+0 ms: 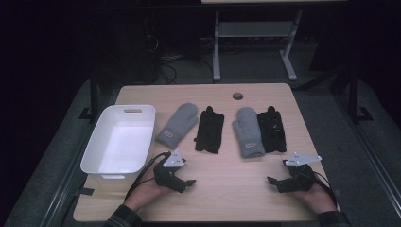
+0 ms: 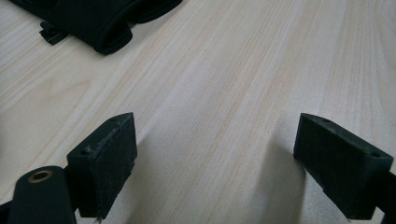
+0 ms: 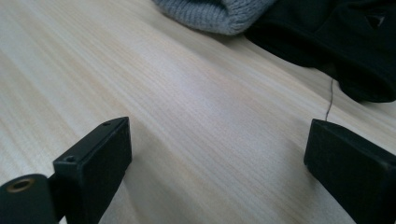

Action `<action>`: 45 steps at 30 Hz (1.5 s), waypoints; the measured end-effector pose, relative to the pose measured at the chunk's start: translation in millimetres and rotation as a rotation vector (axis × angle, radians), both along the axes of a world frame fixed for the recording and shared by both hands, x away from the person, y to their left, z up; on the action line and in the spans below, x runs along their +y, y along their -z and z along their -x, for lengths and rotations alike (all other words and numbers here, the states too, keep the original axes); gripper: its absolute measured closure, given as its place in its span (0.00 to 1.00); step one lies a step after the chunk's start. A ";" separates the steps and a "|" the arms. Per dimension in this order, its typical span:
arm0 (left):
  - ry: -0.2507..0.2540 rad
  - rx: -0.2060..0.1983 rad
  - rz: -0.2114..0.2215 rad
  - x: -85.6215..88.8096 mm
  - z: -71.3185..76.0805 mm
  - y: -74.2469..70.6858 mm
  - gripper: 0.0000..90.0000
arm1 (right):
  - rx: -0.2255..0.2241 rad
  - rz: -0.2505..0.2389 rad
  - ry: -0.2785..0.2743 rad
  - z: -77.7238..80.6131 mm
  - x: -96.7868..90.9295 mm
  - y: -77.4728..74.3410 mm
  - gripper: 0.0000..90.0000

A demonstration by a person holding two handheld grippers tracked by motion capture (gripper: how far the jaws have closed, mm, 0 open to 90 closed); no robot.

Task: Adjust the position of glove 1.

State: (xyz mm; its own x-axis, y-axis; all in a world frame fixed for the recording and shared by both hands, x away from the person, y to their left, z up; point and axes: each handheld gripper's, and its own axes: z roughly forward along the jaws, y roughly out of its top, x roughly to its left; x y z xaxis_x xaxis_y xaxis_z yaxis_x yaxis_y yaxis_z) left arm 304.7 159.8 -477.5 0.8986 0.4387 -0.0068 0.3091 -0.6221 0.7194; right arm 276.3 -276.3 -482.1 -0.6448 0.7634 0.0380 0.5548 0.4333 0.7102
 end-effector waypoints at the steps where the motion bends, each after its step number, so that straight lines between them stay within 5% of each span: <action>1: 0.000 0.000 0.000 -0.1 0.0 0.0 0.14 | 0.008 0.009 -0.002 -0.3 0.0 -1.1 0.10; 8: 0.006 -0.003 0.000 -1.0 -0.7 0.1 0.14 | 0.018 -0.015 -0.013 -1.0 -5.6 -13.1 0.35; 10: 0.005 -0.003 0.002 -1.2 -0.7 0.2 0.14 | 0.008 -0.037 -0.016 -4.7 -5.9 -22.6 0.55; 11: 0.009 -0.004 -0.004 -0.9 -0.9 0.0 0.14 | 0.008 -0.037 -0.016 -4.7 -5.9 -22.6 0.55; 12: 0.009 -0.004 -0.005 -0.8 -0.9 0.0 0.14 | -0.007 -0.066 -0.031 -8.4 -5.0 -30.6 0.70; 13: 0.005 -0.003 -0.002 -1.1 -0.5 0.0 0.14 | -0.007 -0.066 -0.031 -8.4 -5.0 -30.6 0.70; 14: 0.004 -0.009 -0.002 -1.4 -0.5 0.0 0.14 | -0.011 -0.091 -0.035 -11.6 -3.3 -35.9 0.83; 18: 0.002 -0.007 -0.001 -1.6 -0.3 0.1 0.14 | -0.008 -0.094 -0.060 -25.2 6.2 -43.6 1.00; 35: 0.002 0.003 -0.004 -2.3 -0.3 -0.5 0.14 | -0.031 -0.089 -0.072 -81.5 30.2 -50.6 1.00; 45: 0.003 0.001 -0.003 -2.3 -0.5 -0.2 0.14 | 0.033 -0.052 -0.087 -113.7 51.5 -33.1 1.00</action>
